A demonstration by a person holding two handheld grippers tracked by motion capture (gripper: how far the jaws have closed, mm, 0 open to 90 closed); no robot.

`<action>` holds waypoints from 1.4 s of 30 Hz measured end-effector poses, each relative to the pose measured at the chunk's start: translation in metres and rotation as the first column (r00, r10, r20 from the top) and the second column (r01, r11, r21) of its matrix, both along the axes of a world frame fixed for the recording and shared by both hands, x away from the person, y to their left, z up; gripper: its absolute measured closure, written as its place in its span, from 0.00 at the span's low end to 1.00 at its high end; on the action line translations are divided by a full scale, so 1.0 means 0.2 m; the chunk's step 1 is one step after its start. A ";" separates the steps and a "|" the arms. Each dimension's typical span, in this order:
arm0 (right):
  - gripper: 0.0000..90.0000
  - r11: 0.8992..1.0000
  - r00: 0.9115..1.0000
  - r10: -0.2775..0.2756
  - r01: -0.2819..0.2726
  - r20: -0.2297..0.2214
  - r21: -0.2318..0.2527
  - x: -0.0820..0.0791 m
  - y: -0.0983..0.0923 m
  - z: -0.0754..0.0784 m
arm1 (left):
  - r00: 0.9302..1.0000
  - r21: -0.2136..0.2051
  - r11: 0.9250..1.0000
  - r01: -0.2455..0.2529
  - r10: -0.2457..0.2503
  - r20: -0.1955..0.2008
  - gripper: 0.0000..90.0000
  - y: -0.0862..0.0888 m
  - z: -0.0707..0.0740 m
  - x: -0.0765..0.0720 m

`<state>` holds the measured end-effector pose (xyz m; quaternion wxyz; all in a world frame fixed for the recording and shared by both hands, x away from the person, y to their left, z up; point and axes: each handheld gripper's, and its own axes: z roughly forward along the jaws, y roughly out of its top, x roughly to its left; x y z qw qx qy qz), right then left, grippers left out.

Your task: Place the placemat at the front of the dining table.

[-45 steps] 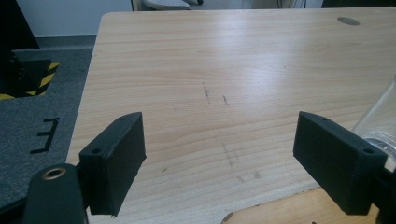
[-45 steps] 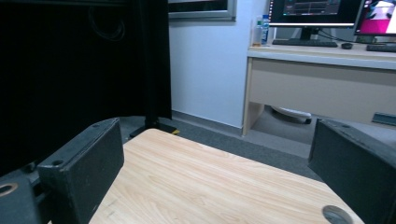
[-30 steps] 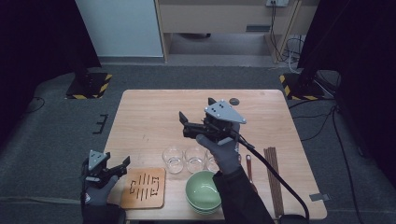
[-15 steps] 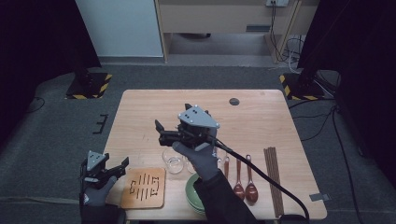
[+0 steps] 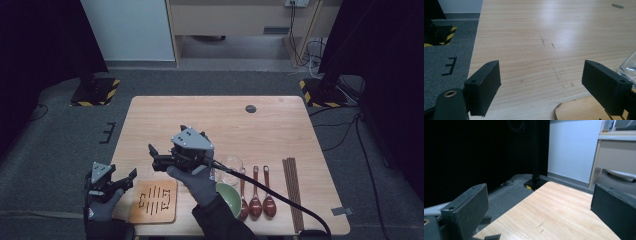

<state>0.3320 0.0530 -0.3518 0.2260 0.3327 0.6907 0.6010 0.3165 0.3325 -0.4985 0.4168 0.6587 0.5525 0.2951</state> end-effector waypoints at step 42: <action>0.01 0.984 0.978 0.078 -0.107 -0.193 -0.146 -0.18 0.26 -0.50 | 1.000 -0.008 1.000 0.014 -0.014 -0.016 0.15 0.01 -0.01 0.00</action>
